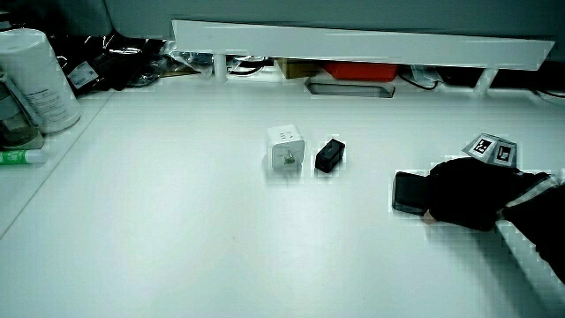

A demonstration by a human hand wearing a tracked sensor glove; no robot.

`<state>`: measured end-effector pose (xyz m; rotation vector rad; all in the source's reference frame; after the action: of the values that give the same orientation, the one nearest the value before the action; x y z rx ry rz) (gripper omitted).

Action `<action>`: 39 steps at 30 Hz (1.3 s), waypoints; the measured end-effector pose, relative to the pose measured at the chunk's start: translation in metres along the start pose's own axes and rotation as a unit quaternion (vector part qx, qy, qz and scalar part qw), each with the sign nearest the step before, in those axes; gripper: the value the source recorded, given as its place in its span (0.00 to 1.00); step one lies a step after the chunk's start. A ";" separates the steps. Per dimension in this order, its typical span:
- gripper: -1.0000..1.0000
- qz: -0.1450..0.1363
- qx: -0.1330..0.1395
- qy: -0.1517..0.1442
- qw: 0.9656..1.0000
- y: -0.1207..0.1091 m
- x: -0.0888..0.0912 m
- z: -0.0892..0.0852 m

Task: Pick battery

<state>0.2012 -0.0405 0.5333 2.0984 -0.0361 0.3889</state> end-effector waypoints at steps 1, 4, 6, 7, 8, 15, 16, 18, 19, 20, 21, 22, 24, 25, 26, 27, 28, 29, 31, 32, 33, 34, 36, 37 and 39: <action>0.50 -0.005 0.002 -0.001 1.000 0.002 0.001 -0.001; 0.50 -0.010 -0.009 0.000 1.000 0.006 0.004 -0.005; 0.50 -0.014 -0.009 -0.005 1.000 0.008 0.004 -0.007; 0.50 -0.013 -0.013 -0.002 1.000 0.010 0.005 -0.009; 0.50 -0.019 -0.011 -0.003 1.000 0.013 0.007 -0.010; 0.55 -0.014 -0.008 0.010 1.000 0.012 0.008 -0.010; 0.58 -0.014 -0.005 0.009 1.000 0.011 0.007 -0.010; 0.63 -0.012 0.008 -0.001 1.000 0.010 0.005 -0.010; 0.66 -0.011 0.011 -0.003 1.000 0.010 0.005 -0.010; 0.68 -0.010 0.020 -0.005 1.000 0.008 0.003 -0.009; 0.71 -0.009 0.025 -0.009 1.000 0.009 0.004 -0.009; 0.74 -0.002 0.035 -0.010 0.999 0.005 0.000 -0.007; 0.79 0.007 0.059 -0.021 0.998 0.003 -0.004 -0.006; 0.82 0.007 0.068 -0.028 0.997 0.004 -0.004 -0.006; 0.84 0.010 0.076 -0.028 0.997 0.003 -0.004 -0.005; 0.87 0.016 0.076 -0.024 0.997 0.002 -0.005 -0.005; 0.89 0.016 0.078 -0.024 0.997 0.003 -0.003 -0.005; 0.92 0.018 0.078 -0.025 0.996 0.002 -0.004 -0.005; 0.97 0.020 0.092 -0.032 0.995 0.001 -0.005 -0.005; 1.00 0.021 0.089 -0.029 0.995 -0.001 -0.005 -0.005; 1.00 0.024 0.093 -0.029 0.995 0.001 -0.003 -0.006; 1.00 0.030 0.096 -0.027 0.995 -0.002 -0.005 -0.006; 1.00 0.031 0.102 -0.030 0.994 -0.001 -0.002 -0.007; 1.00 0.034 0.108 -0.031 0.993 -0.003 -0.003 -0.006; 1.00 0.035 0.108 -0.032 0.993 -0.003 -0.002 -0.006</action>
<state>0.1982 -0.0338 0.5329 2.3281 -0.1091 0.3812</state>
